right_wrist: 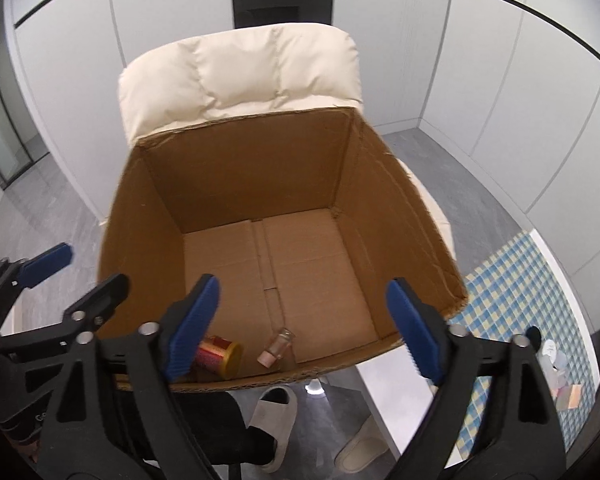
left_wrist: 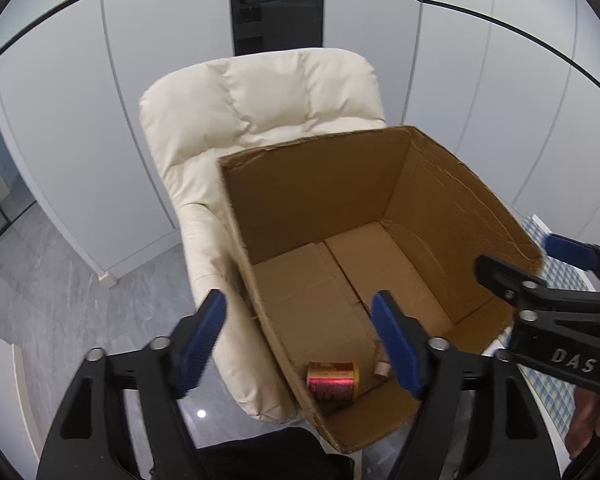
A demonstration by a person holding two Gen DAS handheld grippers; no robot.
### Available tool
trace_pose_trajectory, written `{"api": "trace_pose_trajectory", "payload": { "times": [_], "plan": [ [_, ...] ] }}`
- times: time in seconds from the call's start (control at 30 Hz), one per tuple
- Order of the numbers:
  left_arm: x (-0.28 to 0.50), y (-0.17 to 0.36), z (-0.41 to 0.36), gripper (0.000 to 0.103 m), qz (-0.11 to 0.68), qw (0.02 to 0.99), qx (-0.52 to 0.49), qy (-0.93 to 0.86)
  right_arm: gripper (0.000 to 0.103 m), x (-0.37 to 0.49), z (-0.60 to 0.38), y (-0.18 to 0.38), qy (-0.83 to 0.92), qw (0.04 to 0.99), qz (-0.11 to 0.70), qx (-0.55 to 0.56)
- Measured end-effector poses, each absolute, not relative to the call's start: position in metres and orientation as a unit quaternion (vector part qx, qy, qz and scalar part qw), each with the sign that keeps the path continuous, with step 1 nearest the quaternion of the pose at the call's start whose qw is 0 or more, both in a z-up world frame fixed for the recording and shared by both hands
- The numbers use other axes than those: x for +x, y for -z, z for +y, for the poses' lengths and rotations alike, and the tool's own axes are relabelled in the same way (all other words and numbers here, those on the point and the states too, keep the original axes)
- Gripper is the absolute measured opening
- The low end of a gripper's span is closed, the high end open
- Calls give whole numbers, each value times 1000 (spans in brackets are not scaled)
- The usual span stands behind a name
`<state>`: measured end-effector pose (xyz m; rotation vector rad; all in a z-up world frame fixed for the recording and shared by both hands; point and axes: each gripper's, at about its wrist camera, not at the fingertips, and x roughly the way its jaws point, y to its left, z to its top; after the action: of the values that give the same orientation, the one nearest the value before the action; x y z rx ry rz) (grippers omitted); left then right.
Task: Organize objects
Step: 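Open the left gripper to drop the can while the right gripper releases the bottle into the box, then withdraw both open grippers from the box back toward the table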
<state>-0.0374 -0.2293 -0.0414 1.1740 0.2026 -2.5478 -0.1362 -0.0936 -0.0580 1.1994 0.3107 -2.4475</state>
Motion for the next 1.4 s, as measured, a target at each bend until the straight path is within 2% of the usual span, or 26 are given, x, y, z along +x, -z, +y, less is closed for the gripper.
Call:
{"api": "trace_pose_trajectory", "payload": {
  "times": [0.07,0.13,0.3,1.4],
  "plan": [
    [-37,40,-233,97,73,178,404,894,98,-139,-89,57,876,191,100,431],
    [-36,37,-234,103,68,189,398,895,100,-142,-84,56,878,189,88,432],
    [-39,36,-230,103,51,195,394,897,103,-144,-77,54,882,181,83,428],
    [-64,39,-193,103,60,157,408,898,103,-145,-27,48,891,153,68,421]
  ]
}}
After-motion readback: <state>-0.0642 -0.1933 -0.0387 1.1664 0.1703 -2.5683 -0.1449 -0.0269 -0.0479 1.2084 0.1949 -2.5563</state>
